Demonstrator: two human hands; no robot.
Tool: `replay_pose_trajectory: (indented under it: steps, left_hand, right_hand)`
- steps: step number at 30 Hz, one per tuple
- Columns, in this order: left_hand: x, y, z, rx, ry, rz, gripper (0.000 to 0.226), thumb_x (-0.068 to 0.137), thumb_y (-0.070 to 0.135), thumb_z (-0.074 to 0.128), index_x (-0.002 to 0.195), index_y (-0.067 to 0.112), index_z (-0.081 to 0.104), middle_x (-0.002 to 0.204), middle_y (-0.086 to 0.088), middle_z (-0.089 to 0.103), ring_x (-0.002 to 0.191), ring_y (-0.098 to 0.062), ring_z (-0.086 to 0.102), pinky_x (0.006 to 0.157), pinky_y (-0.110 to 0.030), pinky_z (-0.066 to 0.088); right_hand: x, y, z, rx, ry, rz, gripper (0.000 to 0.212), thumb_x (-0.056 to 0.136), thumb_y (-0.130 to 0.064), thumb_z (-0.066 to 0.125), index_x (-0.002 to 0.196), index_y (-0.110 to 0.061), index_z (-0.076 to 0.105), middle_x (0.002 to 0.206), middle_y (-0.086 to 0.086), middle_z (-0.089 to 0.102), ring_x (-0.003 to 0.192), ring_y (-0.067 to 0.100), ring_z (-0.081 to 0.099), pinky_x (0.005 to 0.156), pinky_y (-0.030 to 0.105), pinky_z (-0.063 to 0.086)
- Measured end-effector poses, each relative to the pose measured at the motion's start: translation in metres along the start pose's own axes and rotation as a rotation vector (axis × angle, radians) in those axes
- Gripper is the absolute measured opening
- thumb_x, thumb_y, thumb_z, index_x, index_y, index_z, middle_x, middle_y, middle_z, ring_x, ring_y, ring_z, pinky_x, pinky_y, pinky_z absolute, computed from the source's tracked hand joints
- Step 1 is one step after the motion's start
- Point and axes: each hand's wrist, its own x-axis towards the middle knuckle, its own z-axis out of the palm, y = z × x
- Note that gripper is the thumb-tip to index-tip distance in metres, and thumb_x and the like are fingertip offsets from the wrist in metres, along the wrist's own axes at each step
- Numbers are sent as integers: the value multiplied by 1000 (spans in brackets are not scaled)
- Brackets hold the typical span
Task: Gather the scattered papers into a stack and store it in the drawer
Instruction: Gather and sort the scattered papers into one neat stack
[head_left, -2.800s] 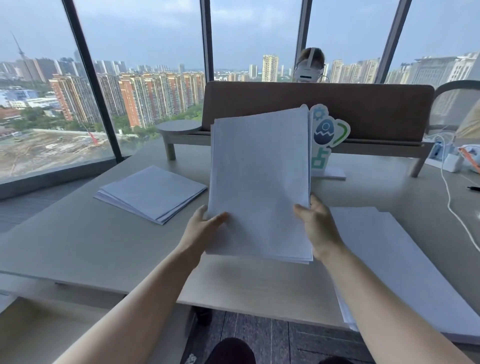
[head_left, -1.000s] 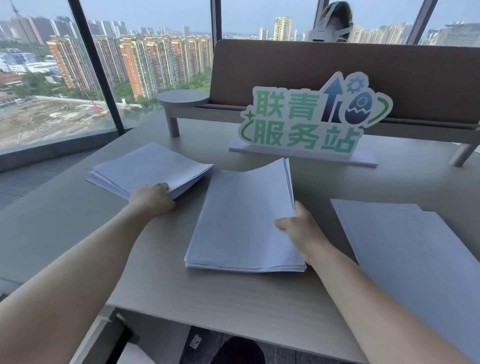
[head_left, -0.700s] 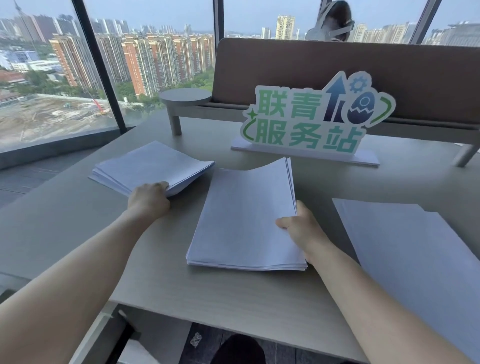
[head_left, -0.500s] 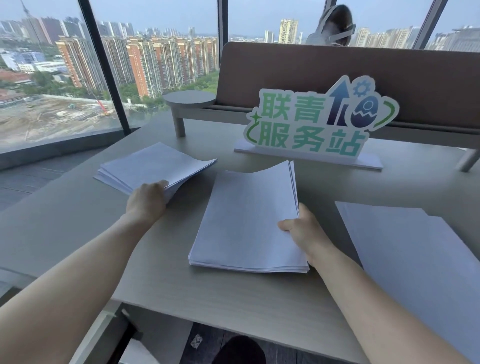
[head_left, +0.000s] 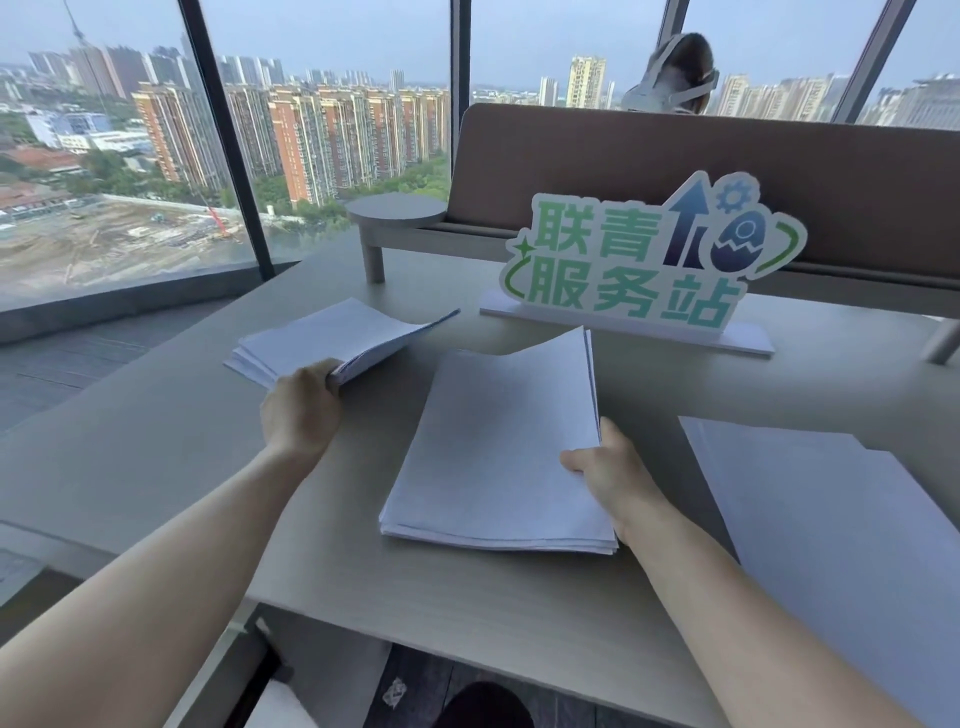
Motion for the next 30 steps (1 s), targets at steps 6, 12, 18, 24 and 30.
replay_pose_trajectory:
  steps: [6, 12, 18, 24, 30]
  left_hand:
    - [1, 21, -17, -270, 74, 37, 22, 97, 20, 50, 95, 17, 71, 66, -7, 58, 69, -33, 57, 57, -31, 37]
    - [-19, 45, -21, -595, -24, 118, 18, 96, 22, 55, 90, 20, 73, 56, 22, 53, 57, 0, 46, 51, -12, 32]
    - [-51, 55, -9, -753, -192, 117, 19, 93, 13, 58, 80, 23, 68, 51, 24, 51, 50, 5, 40, 51, -13, 31]
    - [-77, 60, -9, -829, -362, 193, 45, 92, 8, 61, 76, 49, 72, 70, 29, 67, 69, 14, 55, 65, -10, 42]
    - [-89, 53, -5, -828, -505, 248, 36, 89, 4, 65, 92, 37, 77, 96, 18, 75, 95, 2, 68, 82, -15, 49]
  right_hand:
    - [1, -4, -6, 99, 30, 45, 27, 84, 4, 53, 102, -14, 63, 103, 12, 70, 91, 32, 67, 80, 38, 54]
    - [1, -4, -18, 164, 78, 67, 30, 83, 4, 51, 107, -10, 64, 98, 13, 70, 82, 30, 64, 68, 31, 50]
    - [3, 1, -38, 143, 143, 124, 24, 89, -3, 52, 110, -10, 63, 91, 11, 65, 74, 26, 59, 61, 27, 43]
    - [1, 3, -49, 163, 192, 175, 15, 96, -13, 50, 103, -6, 62, 89, 14, 59, 69, 24, 53, 57, 26, 37]
    - [7, 8, -56, 386, 70, 211, 53, 100, -45, 30, 101, -14, 72, 95, 16, 74, 86, 36, 67, 76, 39, 51]
